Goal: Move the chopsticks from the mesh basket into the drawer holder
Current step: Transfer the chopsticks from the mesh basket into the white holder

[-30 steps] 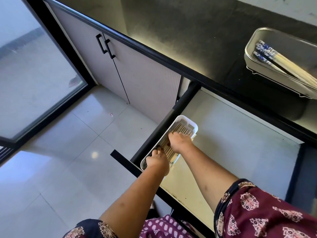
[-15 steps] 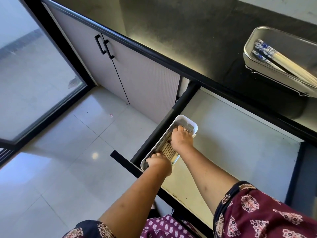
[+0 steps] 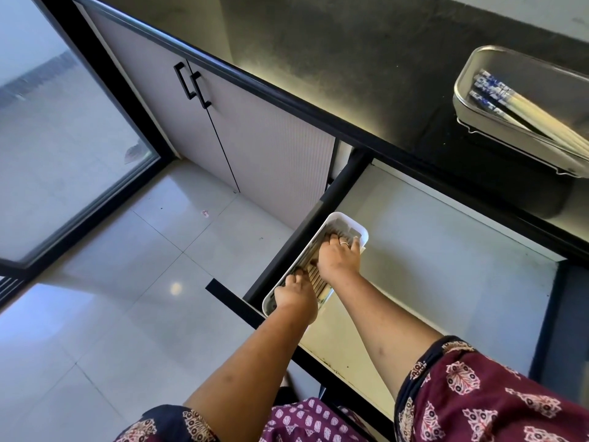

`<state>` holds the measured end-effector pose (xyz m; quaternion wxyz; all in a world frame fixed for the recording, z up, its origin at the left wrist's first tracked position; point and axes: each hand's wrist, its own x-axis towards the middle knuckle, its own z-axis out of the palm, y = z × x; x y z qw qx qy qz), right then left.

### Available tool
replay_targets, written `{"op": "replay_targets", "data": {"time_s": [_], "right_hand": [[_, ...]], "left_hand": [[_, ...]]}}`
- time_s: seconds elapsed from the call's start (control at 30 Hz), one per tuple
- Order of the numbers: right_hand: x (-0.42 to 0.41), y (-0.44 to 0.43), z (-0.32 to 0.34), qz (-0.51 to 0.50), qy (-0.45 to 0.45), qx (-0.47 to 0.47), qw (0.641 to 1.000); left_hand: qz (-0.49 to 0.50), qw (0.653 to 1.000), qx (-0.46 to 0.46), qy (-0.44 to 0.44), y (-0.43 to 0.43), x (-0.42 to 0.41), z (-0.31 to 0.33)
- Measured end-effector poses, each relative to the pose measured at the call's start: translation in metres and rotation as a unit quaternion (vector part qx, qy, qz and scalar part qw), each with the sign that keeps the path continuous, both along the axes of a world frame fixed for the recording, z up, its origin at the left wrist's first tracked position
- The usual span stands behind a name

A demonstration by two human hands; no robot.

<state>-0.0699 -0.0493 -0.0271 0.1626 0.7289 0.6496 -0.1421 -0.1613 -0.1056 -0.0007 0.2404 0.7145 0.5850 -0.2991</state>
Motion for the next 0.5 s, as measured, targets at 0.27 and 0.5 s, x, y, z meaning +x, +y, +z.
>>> {"op": "replay_targets", "data": {"time_s": [0.27,0.5], "right_hand": [[-0.007,-0.013,0.003,-0.013,-0.109,-0.067,0.992],[-0.009,-0.017,-0.001,-0.201,0.141,0.092,0.965]], "left_hand": [[-0.074,0.996,0.017,-0.041,0.004,0.004,-0.001],[-0.066,0.997,-0.033,-0.03,0.004,0.003,0.0]]}}
